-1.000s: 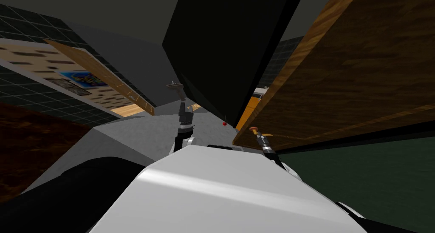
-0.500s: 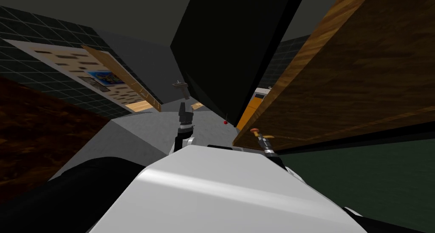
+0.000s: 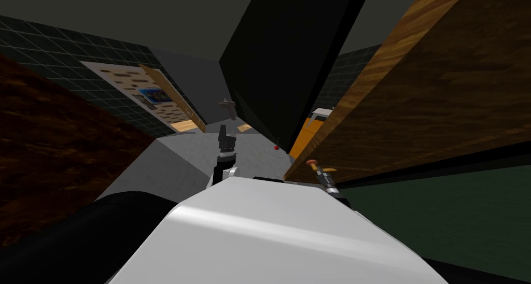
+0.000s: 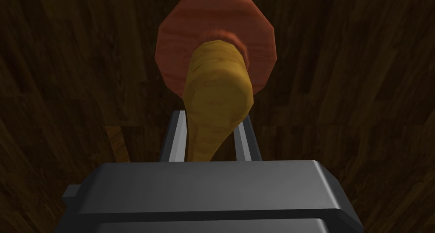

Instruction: Pull the door open

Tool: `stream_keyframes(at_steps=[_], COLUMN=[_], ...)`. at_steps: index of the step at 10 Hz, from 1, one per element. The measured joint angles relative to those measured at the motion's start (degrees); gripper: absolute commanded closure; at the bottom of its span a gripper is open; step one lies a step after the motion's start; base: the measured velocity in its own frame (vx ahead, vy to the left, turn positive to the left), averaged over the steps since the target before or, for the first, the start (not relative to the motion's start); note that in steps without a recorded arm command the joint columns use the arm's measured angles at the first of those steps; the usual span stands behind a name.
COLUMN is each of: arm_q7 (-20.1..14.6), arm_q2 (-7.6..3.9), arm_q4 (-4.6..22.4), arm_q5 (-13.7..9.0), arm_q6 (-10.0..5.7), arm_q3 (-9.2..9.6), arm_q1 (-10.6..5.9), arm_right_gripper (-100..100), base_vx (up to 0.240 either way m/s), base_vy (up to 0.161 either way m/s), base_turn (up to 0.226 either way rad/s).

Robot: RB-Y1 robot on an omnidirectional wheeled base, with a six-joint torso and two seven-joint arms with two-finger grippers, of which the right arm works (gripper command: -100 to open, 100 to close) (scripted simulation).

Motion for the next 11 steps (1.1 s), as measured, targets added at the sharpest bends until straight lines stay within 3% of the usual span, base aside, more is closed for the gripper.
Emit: stream_keyframes(at_steps=[4, 8, 11], arm_q7=[-0.26, -1.08, -1.33], arm_q2=[-1.43, -2.41, -2.26], arm_q4=[0.17, 2.36, 3.40], arm_q5=[-0.73, -1.09, -1.15], arm_q6=[-3.68, -8.18, -9.57], arm_q3=[1.60, 3.50, 4.38], arm_q1=[2.12, 3.59, 3.85], arm_right_gripper=[100, 100, 100], base_vx=[-0.184, -0.165, 0.027], base_vy=[-0.060, -0.072, 0.032], base_turn=[0.150, 0.129, 0.042])
